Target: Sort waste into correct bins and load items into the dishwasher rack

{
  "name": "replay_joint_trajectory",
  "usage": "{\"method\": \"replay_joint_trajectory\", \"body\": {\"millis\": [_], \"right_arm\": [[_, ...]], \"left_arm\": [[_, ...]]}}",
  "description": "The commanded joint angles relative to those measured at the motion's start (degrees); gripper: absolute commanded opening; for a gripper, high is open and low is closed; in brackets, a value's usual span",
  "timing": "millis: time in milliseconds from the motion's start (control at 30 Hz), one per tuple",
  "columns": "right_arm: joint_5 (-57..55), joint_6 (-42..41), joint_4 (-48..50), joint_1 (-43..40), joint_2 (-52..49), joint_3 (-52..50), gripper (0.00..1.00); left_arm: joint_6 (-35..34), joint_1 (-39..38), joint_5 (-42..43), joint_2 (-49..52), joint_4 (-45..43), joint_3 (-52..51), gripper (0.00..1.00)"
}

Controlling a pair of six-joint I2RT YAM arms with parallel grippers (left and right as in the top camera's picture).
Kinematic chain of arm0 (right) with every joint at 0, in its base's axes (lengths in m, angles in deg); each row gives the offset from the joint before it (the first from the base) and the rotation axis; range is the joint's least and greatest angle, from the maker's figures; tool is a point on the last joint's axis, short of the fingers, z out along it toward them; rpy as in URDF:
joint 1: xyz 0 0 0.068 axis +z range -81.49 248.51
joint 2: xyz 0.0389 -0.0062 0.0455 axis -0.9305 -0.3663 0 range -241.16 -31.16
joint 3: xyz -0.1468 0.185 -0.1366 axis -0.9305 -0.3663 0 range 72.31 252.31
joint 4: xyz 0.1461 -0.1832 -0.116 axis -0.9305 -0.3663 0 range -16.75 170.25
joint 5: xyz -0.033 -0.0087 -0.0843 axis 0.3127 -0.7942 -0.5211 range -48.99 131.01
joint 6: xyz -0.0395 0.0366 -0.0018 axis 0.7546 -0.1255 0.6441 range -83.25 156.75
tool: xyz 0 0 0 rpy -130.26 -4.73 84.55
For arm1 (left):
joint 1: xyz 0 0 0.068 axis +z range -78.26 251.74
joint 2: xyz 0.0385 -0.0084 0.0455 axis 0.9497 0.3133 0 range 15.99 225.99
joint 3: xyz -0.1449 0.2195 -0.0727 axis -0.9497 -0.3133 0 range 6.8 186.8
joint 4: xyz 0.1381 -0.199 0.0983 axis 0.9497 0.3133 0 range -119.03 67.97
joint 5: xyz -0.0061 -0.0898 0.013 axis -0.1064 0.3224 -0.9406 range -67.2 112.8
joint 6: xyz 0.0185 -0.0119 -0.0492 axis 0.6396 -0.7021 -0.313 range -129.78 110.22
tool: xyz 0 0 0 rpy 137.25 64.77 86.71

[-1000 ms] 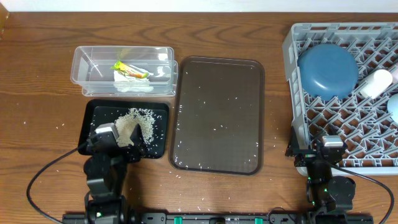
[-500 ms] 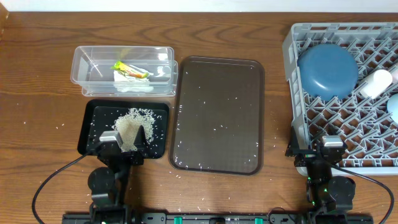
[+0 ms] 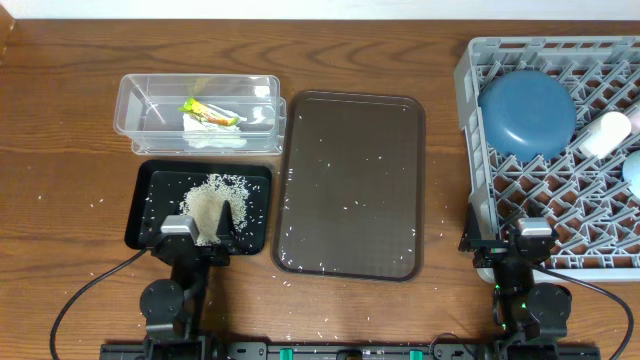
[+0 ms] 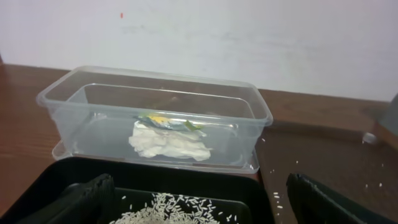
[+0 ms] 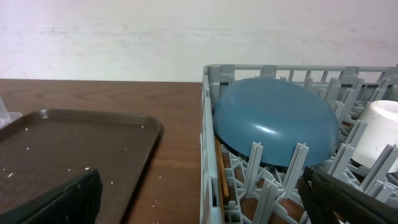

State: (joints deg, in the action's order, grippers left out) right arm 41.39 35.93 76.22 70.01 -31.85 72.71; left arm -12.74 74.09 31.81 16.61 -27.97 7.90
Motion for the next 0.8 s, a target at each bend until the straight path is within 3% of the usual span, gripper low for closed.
{"method": "replay_joint_trajectory", "body": {"millis": [0, 767], "right_arm": [[-0.35, 0.48, -0.26, -0.35, 0.35, -0.09, 0.99], [-0.35, 0.48, -0.26, -0.35, 0.35, -0.09, 0.99]], "left_arm": [[4.57, -1.51, 0.52, -0.52, 2.16, -0.87, 0.91], [4.68, -2.21, 0.55, -0.39, 2.1, -0.87, 0.91]]}}
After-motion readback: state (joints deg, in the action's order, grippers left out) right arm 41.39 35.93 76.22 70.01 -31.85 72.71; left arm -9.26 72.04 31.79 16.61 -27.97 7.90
